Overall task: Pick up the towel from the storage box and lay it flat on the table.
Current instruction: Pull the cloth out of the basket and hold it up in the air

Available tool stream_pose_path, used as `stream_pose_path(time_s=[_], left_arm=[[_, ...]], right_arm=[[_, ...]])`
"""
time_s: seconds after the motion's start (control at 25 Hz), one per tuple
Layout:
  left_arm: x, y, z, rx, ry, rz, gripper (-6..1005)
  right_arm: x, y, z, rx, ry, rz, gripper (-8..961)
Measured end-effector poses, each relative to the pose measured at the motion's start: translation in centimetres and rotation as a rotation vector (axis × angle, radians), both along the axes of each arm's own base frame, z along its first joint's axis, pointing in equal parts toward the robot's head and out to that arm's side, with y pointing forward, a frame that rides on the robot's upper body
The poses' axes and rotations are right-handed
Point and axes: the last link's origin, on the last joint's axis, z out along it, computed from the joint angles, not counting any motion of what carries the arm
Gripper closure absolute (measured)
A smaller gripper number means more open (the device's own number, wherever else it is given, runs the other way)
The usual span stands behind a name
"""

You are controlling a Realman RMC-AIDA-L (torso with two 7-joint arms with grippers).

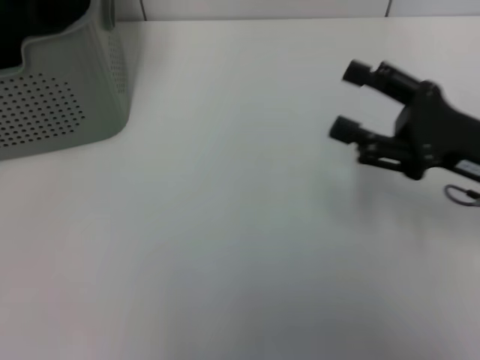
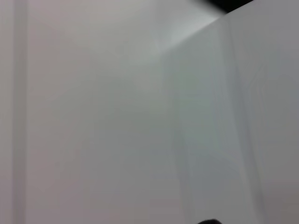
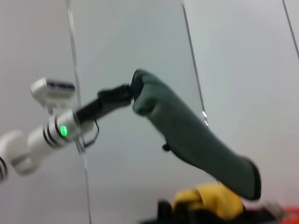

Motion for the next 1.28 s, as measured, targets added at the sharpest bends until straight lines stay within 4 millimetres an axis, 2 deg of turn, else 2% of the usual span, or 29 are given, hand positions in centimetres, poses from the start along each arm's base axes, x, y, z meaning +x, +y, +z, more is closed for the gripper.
stream_pose_path(time_s=[0.16, 0.28, 0.4, 0.6, 0.76, 0.96, 1.24, 1.28], left_arm=[[0.1, -1.9, 0.1, -0.094, 0.001, -0.224, 954], [-0.4, -2.3, 0.1, -0.162, -0.001, -0.290, 954], [-0.8, -2.3, -0.3, -0.246, 0.035, -0.315, 953], [-0.3, -1.8, -1.9, -0.365, 0.122, -0.327, 952], [0.3, -1.5, -2.9, -0.423, 0.155, -0.343, 952], [1.2, -1.0, -4.2, -0.485, 0.173, -0.380, 951], [2.8, -0.3, -6.2, -0.586, 0.205, -0.442, 950], [3.1, -0.2, -6.6, -0.609, 0.212, -0.454, 950]], right_arm=[[-1.0, -0.5, 2.1, -0.029, 0.088, 0.089, 110], [-1.1, -0.9, 3.2, -0.059, 0.127, 0.129, 112], [-1.0, -1.1, 3.3, -0.078, 0.128, 0.129, 112], [-0.6, -1.5, 2.8, -0.114, 0.090, 0.122, 113], [-0.9, -0.9, 1.9, -0.118, 0.061, 0.104, 113], [-2.2, 0.1, 0.8, -0.122, 0.021, 0.128, 113], [-4.7, 1.0, -0.6, -0.161, -0.087, 0.259, 114], [-5.6, 1.6, -0.6, -0.144, -0.103, 0.291, 114]])
